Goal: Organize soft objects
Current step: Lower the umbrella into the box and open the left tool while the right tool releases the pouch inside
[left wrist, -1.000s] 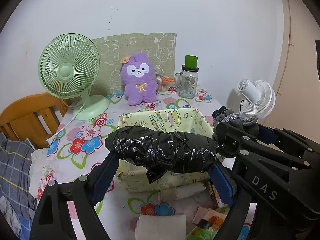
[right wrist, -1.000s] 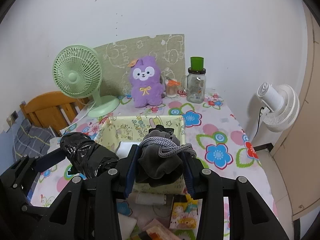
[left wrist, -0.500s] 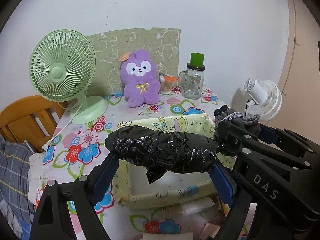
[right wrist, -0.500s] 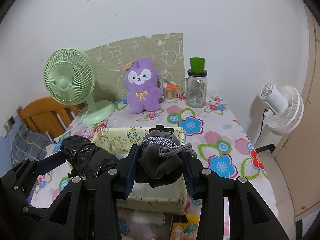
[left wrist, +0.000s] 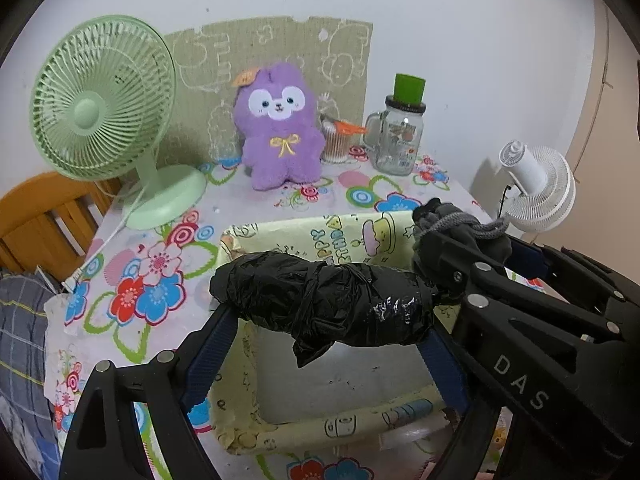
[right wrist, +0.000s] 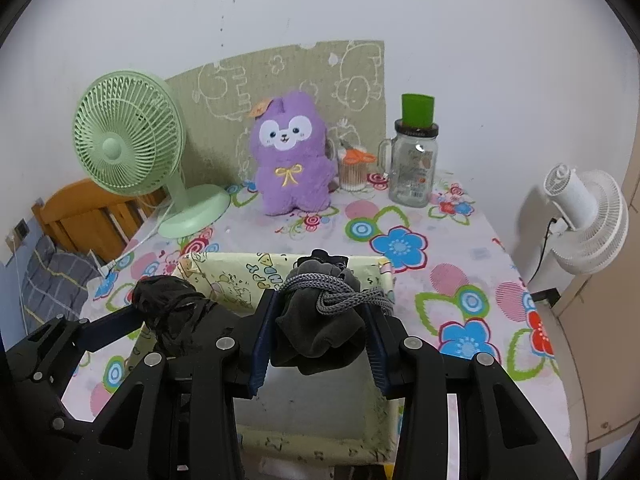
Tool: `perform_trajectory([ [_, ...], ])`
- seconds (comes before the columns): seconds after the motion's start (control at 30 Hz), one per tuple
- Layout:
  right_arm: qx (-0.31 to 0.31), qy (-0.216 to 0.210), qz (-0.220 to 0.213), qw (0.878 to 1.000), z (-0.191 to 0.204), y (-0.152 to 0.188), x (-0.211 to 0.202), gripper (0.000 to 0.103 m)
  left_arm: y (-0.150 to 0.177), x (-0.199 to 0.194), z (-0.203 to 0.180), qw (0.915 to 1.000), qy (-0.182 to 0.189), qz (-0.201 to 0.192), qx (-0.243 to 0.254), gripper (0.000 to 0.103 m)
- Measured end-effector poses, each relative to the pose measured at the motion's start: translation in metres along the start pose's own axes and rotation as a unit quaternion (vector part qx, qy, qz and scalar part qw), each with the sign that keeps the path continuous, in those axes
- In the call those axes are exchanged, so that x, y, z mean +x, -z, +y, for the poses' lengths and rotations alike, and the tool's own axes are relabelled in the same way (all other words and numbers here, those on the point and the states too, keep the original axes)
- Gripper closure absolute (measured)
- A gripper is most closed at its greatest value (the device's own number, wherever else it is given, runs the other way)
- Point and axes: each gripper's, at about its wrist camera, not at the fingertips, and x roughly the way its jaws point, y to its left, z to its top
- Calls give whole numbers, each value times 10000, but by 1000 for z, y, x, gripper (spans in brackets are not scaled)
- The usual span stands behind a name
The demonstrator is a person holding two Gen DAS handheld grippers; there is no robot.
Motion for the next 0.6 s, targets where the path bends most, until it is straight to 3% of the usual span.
perform_trajectory([
  [0.1,-60,107,-44,9999,2,0,8,58,0,9,-1,9999,57,112,45,9],
  [0.17,-112,187,-24,9998,3,0,13,52,1,12,-2,9998,72,153,91,5],
  [0.23,-181,167,72,9997,4,0,18,33,1,15,-4,9997,60,203,132,0],
  [0.33,-231,253,-16,9994,5,2,19,22,2,17,-6,9994,85,276,189,0],
  [0.6,-239,307,88,9992,3,4,19,20,3,13,-11,9991,38,264,327,0],
])
